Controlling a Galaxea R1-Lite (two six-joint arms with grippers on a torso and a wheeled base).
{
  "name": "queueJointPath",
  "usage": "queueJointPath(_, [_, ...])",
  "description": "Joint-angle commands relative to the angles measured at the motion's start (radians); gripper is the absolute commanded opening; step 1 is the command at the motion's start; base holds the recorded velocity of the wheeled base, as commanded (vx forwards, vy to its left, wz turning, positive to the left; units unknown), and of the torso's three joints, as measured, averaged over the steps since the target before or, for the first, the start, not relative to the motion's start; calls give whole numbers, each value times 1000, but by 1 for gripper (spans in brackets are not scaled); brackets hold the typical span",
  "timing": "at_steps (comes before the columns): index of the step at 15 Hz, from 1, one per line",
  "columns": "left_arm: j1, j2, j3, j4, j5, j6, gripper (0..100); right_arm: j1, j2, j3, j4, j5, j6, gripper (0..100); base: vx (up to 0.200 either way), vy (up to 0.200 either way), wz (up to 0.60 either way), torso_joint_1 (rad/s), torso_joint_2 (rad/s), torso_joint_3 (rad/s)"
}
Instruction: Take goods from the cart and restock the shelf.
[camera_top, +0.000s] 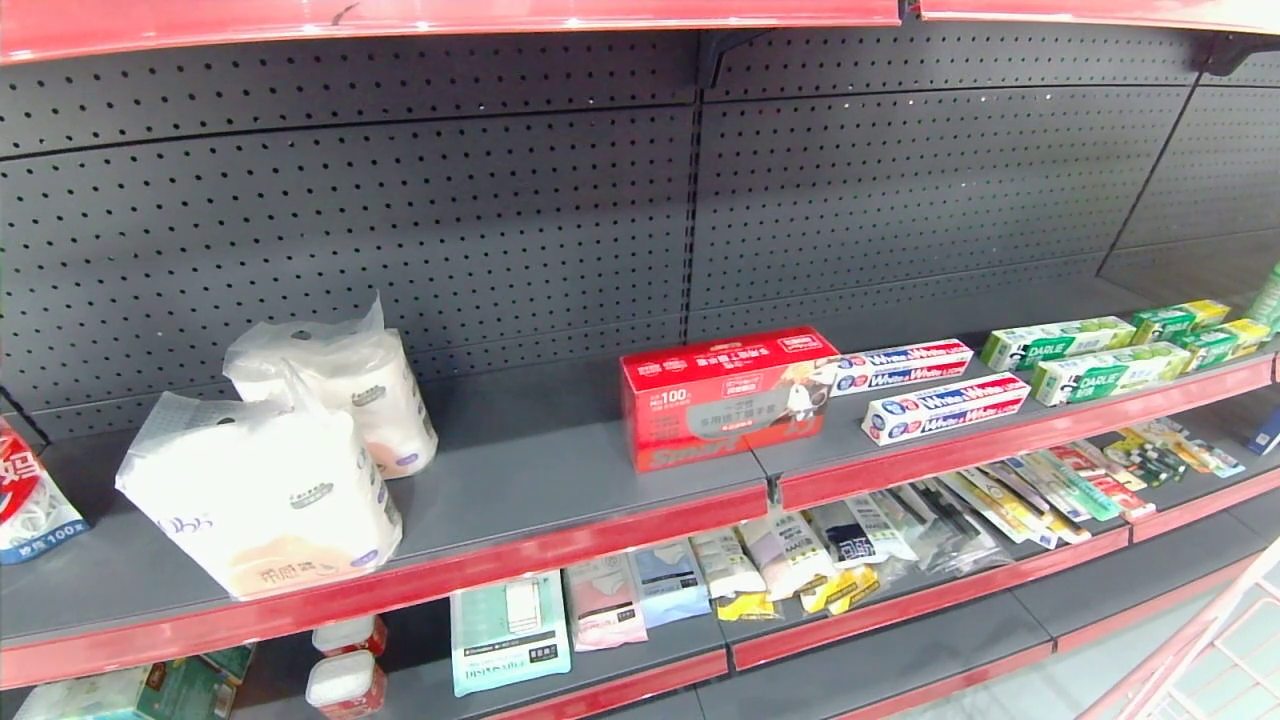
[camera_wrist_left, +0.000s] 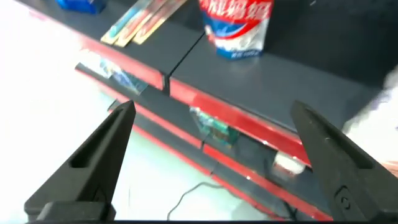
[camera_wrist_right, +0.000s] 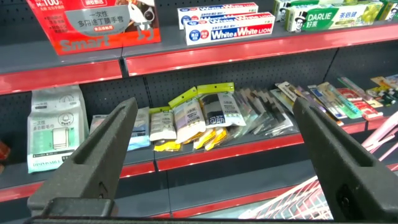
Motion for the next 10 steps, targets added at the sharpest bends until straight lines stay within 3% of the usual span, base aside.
queueJointPath(1, [25, 87, 1, -2, -1, -6, 100, 0, 1, 0, 0, 0, 0, 100, 0, 0, 0, 0, 0, 0])
queueJointPath(4, [69, 207, 1, -44, -3, -3, 100, 0, 1, 0, 0, 0, 1, 100, 0, 0, 0, 0, 0, 0])
queueJointPath(7, [94, 302, 1, -71, -50, -3, 100, 2, 1, 0, 0, 2, 0, 100, 0, 0, 0, 0, 0, 0])
queueJointPath(10, [103, 423, 1, -185, -167, 2, 100, 0, 1, 0, 0, 0, 0, 100, 0, 0, 0, 0, 0, 0])
